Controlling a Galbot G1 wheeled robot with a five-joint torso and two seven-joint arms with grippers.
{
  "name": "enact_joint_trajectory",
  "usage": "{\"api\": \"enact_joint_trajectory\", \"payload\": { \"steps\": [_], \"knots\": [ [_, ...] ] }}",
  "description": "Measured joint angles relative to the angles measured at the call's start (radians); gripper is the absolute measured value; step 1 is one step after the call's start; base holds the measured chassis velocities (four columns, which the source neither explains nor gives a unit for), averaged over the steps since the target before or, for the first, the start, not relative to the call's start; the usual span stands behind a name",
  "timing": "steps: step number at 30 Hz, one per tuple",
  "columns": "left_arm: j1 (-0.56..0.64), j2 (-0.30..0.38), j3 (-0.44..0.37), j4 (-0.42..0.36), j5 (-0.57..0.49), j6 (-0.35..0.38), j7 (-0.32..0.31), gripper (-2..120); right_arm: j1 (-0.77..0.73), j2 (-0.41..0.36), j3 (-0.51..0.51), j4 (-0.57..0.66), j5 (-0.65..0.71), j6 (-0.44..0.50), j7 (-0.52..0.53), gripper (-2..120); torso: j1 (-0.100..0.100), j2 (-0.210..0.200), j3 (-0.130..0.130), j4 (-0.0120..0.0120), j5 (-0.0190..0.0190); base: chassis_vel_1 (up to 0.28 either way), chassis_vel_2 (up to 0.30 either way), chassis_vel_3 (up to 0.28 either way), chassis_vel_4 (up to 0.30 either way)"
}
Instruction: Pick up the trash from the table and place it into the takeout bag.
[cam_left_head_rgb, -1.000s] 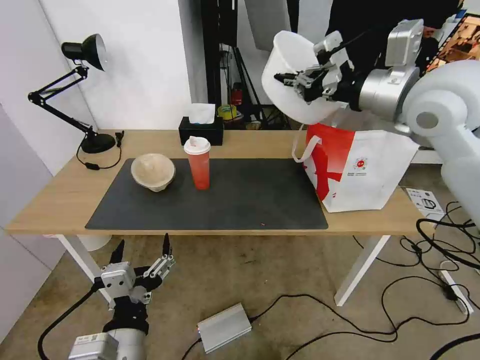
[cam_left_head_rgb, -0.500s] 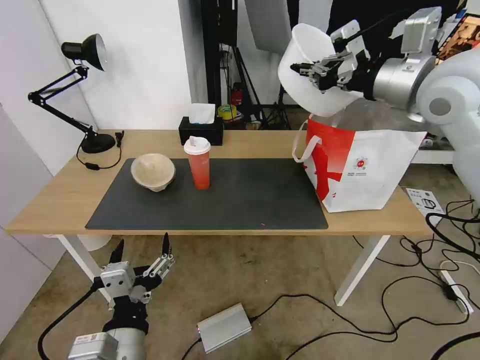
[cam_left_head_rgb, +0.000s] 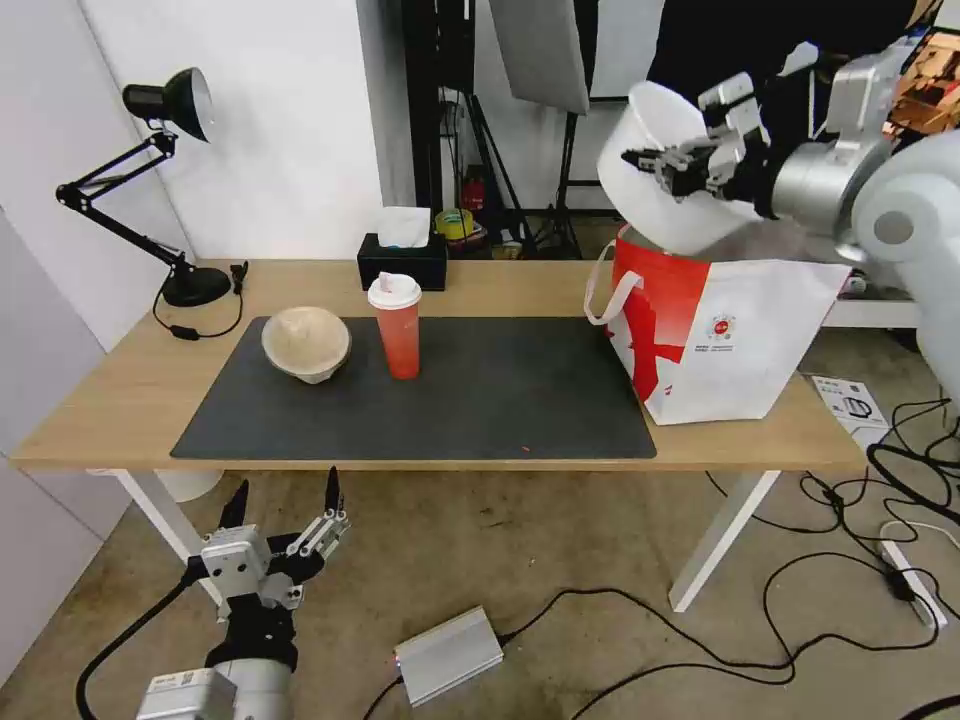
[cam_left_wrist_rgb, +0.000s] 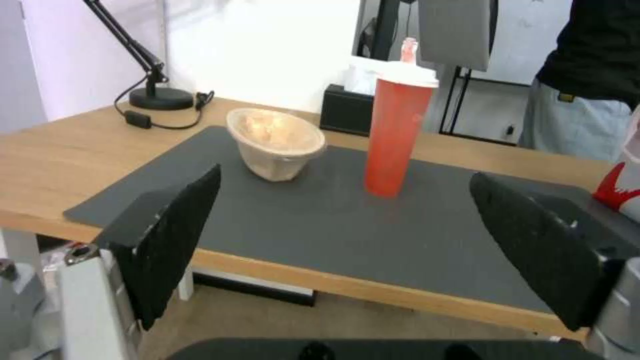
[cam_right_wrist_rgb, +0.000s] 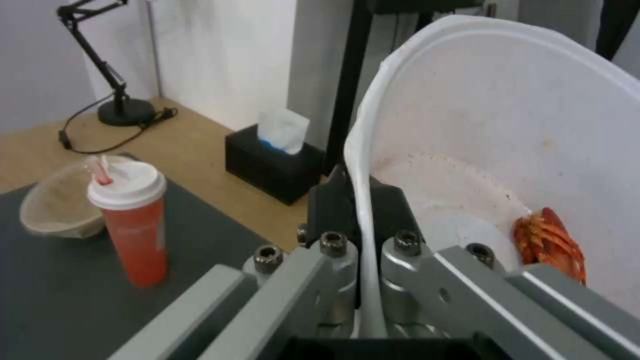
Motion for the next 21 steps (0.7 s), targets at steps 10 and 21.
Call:
{"api": "enact_joint_trajectory", "payload": {
  "steps": [10, 21],
  "knots": [
    [0.001, 0.0, -0.004, 0.0, 0.0, -0.006, 0.002, 100, -0.088, 0.014, 0.051, -0.009, -0.015, 0.0, -0.002, 0, 0.0, 0.0, 0.0, 0.0, -0.0001, 0.0, 0.0, 0.0, 0.0],
    [0.0, 0.0, -0.005, 0.0, 0.0, -0.006, 0.003, 100, -0.138, 0.03, 0.078, -0.01, -0.023, 0.0, -0.003, 0, 0.0, 0.0, 0.0, 0.0001, -0.0001, 0.0, 0.0, 0.0, 0.0]
  ]
}}
